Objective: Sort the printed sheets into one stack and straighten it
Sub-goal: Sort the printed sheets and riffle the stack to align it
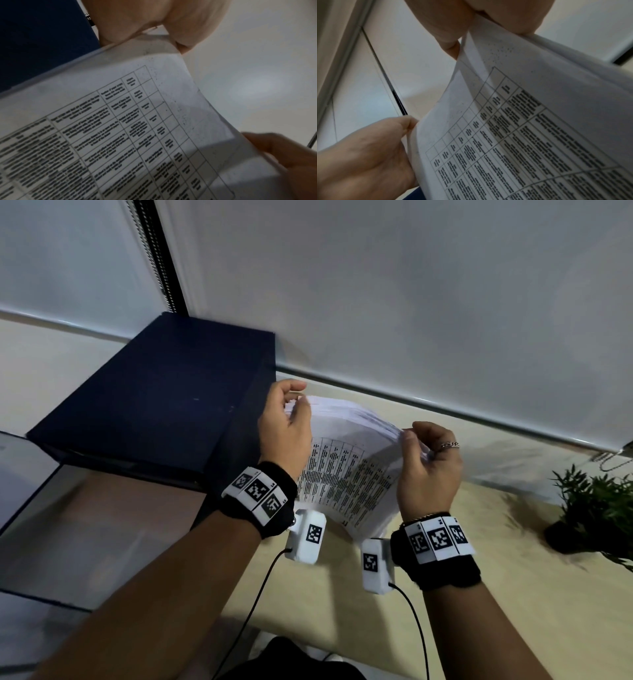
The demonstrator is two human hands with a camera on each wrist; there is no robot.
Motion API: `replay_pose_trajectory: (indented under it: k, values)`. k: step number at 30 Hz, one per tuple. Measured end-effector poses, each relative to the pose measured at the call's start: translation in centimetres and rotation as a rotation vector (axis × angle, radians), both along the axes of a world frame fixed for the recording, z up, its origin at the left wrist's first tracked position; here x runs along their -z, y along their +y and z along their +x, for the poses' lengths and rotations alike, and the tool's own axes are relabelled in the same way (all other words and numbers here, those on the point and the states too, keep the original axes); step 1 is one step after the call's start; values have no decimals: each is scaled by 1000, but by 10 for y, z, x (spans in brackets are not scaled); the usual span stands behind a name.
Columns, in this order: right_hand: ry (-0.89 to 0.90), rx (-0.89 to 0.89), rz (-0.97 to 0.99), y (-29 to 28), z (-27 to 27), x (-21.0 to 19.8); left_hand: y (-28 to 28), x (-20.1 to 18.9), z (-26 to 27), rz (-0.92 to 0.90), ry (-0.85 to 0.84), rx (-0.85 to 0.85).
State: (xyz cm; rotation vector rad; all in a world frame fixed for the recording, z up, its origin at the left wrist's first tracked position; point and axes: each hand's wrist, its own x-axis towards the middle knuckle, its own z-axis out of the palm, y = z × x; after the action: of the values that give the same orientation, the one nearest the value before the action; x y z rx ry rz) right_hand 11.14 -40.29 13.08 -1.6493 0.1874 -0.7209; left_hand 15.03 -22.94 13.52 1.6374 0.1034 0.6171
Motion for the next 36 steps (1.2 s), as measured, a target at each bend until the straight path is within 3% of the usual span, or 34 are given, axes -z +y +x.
replay_pose_trajectory:
  k: [10, 14, 20, 26, 31, 36]
  values:
    - [16, 128, 198, -3, -2, 0, 6, 1, 2, -33, 8, 17]
    - [-2, 57, 104, 2, -5, -2, 3, -1, -1, -12, -6, 50]
    - [-18, 71, 115, 1, -6, 1, 4, 0, 9, 51, 59, 11]
    - [-36, 48, 97, 3, -6, 3, 2, -3, 8, -2, 89, -32]
    - [-22, 90, 135, 1, -4, 4, 3, -5, 10, 37, 91, 29]
    - [25, -53, 43, -10, -13, 11, 18, 1, 7, 133, 111, 340]
